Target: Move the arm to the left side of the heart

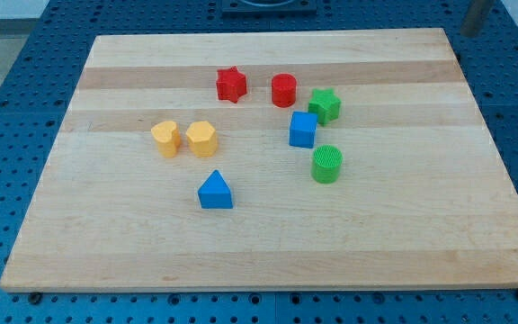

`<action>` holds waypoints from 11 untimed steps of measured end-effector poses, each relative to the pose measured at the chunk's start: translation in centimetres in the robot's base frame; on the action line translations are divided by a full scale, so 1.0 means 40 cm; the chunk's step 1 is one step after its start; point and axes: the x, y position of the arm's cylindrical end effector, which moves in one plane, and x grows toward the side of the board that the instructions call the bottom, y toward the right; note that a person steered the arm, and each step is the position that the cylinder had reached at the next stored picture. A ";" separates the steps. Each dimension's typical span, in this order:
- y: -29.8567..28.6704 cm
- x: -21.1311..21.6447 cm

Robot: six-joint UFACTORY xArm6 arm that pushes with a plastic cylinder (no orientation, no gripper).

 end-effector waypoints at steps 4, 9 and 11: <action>-0.375 0.008; -1.158 0.198; -1.325 0.386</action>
